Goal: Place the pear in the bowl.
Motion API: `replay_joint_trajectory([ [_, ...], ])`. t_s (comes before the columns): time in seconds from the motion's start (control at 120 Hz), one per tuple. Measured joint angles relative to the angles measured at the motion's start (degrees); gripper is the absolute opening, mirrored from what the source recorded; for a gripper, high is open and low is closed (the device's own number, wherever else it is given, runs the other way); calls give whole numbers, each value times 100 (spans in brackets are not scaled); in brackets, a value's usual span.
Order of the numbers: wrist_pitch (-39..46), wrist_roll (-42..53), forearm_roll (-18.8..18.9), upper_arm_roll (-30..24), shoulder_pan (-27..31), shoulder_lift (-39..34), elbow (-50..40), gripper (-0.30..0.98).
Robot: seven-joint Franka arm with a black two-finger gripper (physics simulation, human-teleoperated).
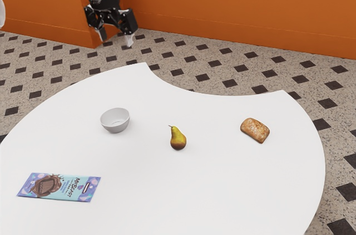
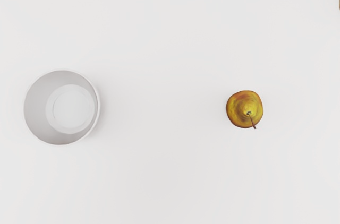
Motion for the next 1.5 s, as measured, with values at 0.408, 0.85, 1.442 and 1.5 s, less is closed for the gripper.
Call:
replay_joint_trajectory([
  [0.408,335,66,-208,-4,-55,338,-1093,69],
  [0.85,2207,87,-1259,-211,-559,342,-2851,69],
  [1.442,4032,398,-1913,-284,-472,1856,-2517,65],
  [1.5,4061,445,-1998,-278,-448,1960,-2456,64],
])
